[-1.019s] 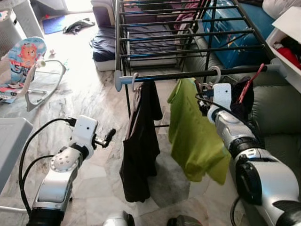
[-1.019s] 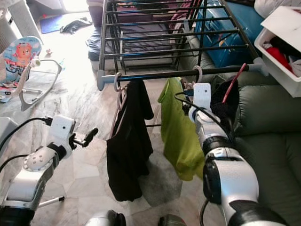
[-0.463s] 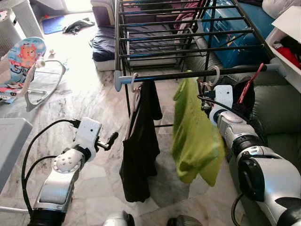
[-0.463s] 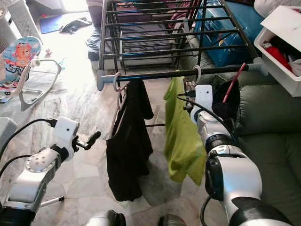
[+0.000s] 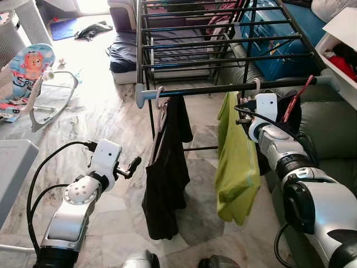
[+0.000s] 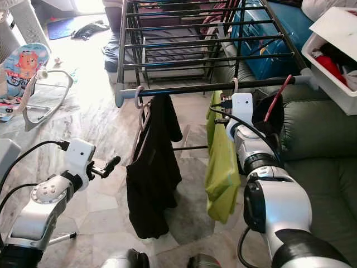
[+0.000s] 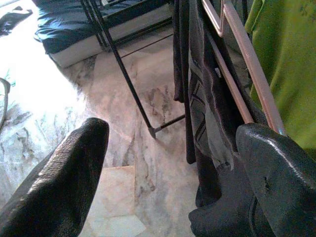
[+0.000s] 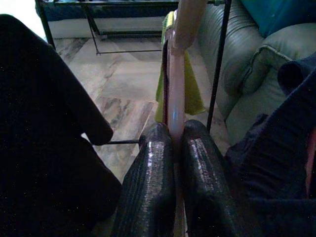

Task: Hang hanger

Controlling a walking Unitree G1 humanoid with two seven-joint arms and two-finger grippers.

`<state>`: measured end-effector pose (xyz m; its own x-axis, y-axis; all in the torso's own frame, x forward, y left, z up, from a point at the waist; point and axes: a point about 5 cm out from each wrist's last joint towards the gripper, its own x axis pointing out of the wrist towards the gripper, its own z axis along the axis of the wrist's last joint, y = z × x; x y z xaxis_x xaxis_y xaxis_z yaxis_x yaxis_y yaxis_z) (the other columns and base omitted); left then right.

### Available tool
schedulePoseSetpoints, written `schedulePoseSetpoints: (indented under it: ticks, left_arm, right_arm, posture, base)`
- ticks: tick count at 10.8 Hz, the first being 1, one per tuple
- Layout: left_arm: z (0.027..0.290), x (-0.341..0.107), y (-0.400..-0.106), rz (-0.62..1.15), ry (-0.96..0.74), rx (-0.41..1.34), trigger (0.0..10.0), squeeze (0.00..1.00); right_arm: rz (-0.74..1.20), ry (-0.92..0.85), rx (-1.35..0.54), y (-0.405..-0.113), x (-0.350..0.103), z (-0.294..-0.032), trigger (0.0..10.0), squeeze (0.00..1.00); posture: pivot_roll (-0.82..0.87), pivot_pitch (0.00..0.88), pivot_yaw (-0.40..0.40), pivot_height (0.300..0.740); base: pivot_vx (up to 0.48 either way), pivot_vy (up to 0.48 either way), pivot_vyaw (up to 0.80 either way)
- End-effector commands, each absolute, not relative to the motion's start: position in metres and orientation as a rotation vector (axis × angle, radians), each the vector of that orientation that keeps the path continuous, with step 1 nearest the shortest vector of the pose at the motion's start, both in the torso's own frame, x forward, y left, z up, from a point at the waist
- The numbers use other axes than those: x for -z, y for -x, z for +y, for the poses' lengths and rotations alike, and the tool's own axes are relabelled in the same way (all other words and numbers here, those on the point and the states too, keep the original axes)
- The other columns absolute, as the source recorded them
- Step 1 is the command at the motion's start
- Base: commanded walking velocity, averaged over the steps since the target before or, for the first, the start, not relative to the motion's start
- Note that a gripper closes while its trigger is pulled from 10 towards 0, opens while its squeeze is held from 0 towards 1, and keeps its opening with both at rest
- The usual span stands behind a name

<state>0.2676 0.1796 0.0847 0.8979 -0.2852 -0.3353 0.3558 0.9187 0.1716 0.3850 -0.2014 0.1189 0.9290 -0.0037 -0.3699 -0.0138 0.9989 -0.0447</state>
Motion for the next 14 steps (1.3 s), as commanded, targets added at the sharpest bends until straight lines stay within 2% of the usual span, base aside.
schedulePoseSetpoints:
  ticks: [1, 4, 5, 6, 9, 10, 14]
  left_arm:
    - [0.181, -0.082, -0.268, 0.330, -0.242, 0.330, 10.0, 0.00]
    - [0.180, -0.081, -0.269, 0.338, -0.244, 0.334, 10.0, 0.00]
    - [0.179, -0.080, -0.269, 0.347, -0.243, 0.339, 10.0, 0.00]
    - [0.178, -0.080, -0.268, 0.351, -0.242, 0.342, 10.0, 0.00]
    - [0.178, -0.080, -0.269, 0.358, -0.243, 0.346, 10.0, 0.00]
    - [0.178, -0.080, -0.269, 0.360, -0.243, 0.348, 10.0, 0.00]
    - [0.177, -0.079, -0.268, 0.367, -0.241, 0.350, 10.0, 0.00]
  right_arm:
    - [0.374, 0.054, -0.013, -0.387, -0.123, -0.201, 0.0, 0.00]
    - [0.410, 0.073, -0.017, -0.383, -0.115, -0.202, 0.0, 0.00]
    - [0.432, 0.072, -0.026, -0.380, -0.109, -0.202, 7.3, 0.21]
    - [0.443, 0.072, -0.036, -0.379, -0.106, -0.201, 10.0, 1.00]
    - [0.458, 0.124, -0.029, -0.378, -0.106, -0.205, 10.0, 1.00]
    - [0.457, 0.125, -0.024, -0.379, -0.107, -0.207, 10.0, 0.00]
    - [0.478, 0.141, 0.050, -0.376, -0.106, -0.219, 10.0, 0.00]
  posture:
    - [0.04, 0.026, 0.021, 0.740]
    - [0.03, 0.024, 0.021, 0.740]
    - [0.03, 0.024, 0.021, 0.740]
    - [0.03, 0.024, 0.021, 0.740]
    - [0.03, 0.023, 0.025, 0.740]
    - [0.03, 0.023, 0.024, 0.740]
    - [0.03, 0.024, 0.024, 0.740]
  base:
    - [0.000, 0.000, 0.00]
    - [0.000, 0.000, 0.00]
    - [0.000, 0.000, 0.00]
    - [0.000, 0.000, 0.00]
    - [0.000, 0.000, 0.00]
    - [0.000, 0.000, 0.00]
    - [0.000, 0.000, 0.00]
